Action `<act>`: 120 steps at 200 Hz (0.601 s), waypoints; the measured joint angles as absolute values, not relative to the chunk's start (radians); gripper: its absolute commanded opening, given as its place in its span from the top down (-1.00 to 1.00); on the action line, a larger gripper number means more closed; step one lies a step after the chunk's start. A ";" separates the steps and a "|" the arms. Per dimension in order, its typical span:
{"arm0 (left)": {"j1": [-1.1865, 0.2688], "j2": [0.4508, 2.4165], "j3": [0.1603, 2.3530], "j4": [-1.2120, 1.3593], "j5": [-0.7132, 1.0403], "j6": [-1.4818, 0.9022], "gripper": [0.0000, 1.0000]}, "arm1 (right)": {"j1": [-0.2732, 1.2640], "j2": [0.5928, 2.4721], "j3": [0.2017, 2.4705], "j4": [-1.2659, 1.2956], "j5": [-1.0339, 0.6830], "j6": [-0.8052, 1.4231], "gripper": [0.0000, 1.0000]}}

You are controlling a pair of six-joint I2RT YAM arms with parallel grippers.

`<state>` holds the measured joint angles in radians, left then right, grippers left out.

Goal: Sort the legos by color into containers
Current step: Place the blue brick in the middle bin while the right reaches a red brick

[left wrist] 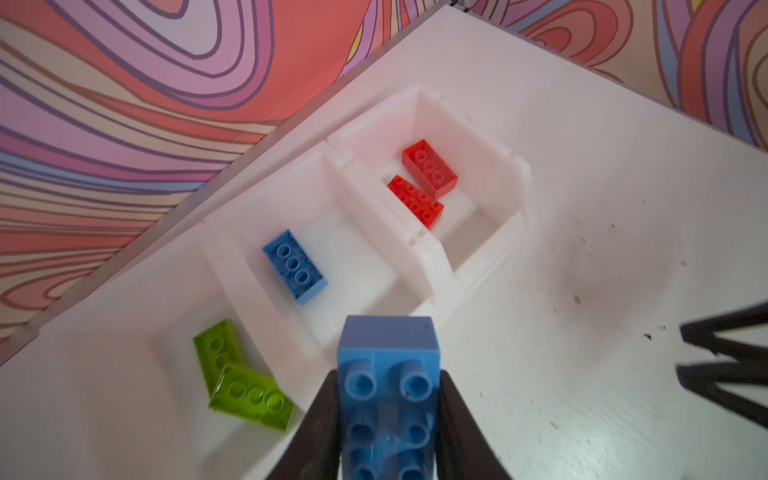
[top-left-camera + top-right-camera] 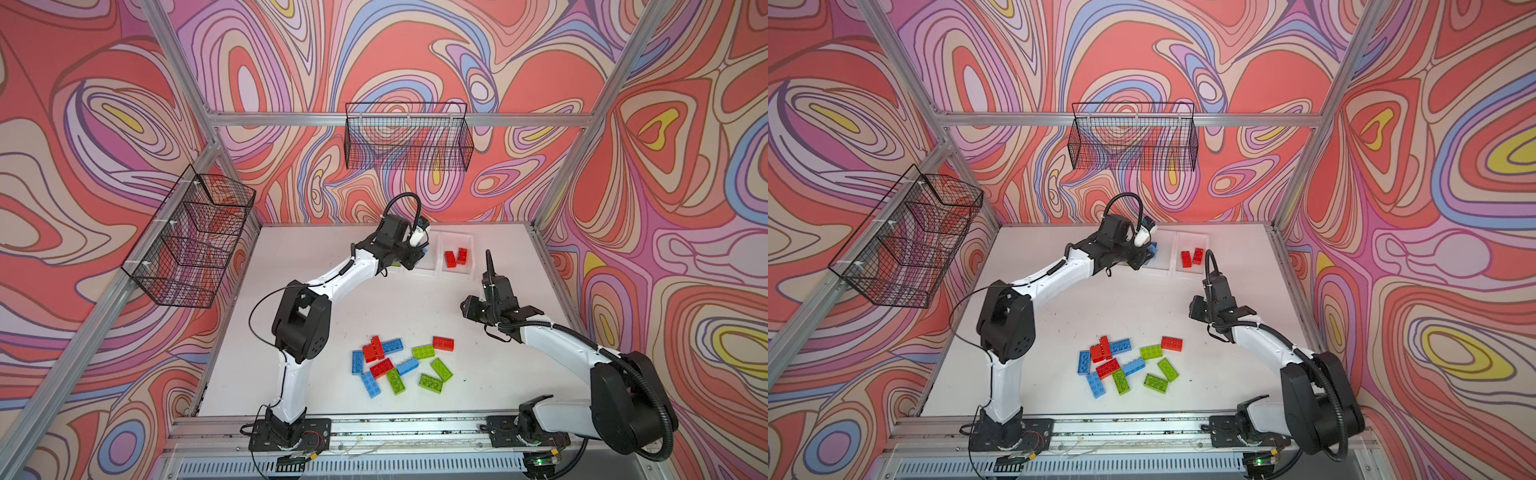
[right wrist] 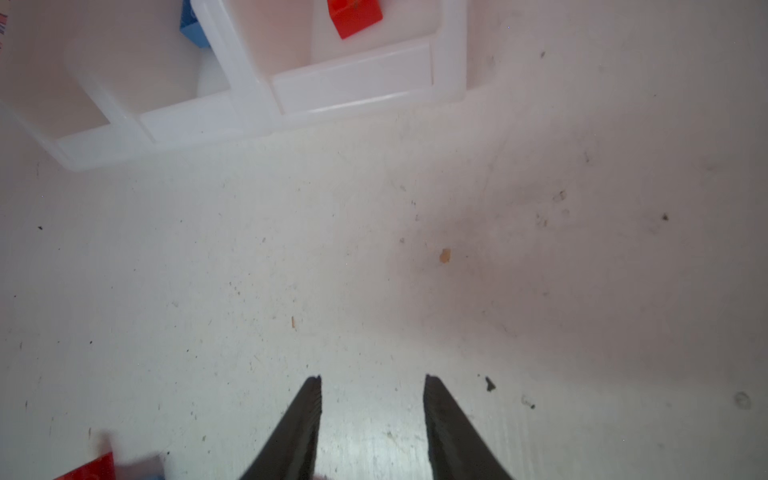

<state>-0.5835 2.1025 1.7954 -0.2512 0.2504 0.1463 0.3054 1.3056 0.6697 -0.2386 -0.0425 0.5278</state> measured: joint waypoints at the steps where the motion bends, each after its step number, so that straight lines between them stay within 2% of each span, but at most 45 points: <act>1: -0.584 2.108 1.800 -0.250 0.250 0.145 0.43 | 0.307 1.304 0.669 -0.240 -0.042 0.529 0.12; 70: -0.603 2.375 2.061 -0.234 0.206 0.056 0.30 | 0.377 1.200 0.648 -0.377 -0.041 0.580 0.10; 80: -0.603 2.400 2.086 -0.232 0.202 0.043 0.20 | 0.388 1.199 0.652 -0.405 -0.044 0.578 0.10; 103: -0.603 2.439 2.125 -0.226 0.200 0.024 -0.17 | 0.411 1.205 0.665 -0.472 -0.060 0.566 0.08; 120: -0.603 2.445 2.130 -0.226 0.205 0.021 -0.31 | 0.437 1.212 0.676 -0.505 -0.067 0.556 0.03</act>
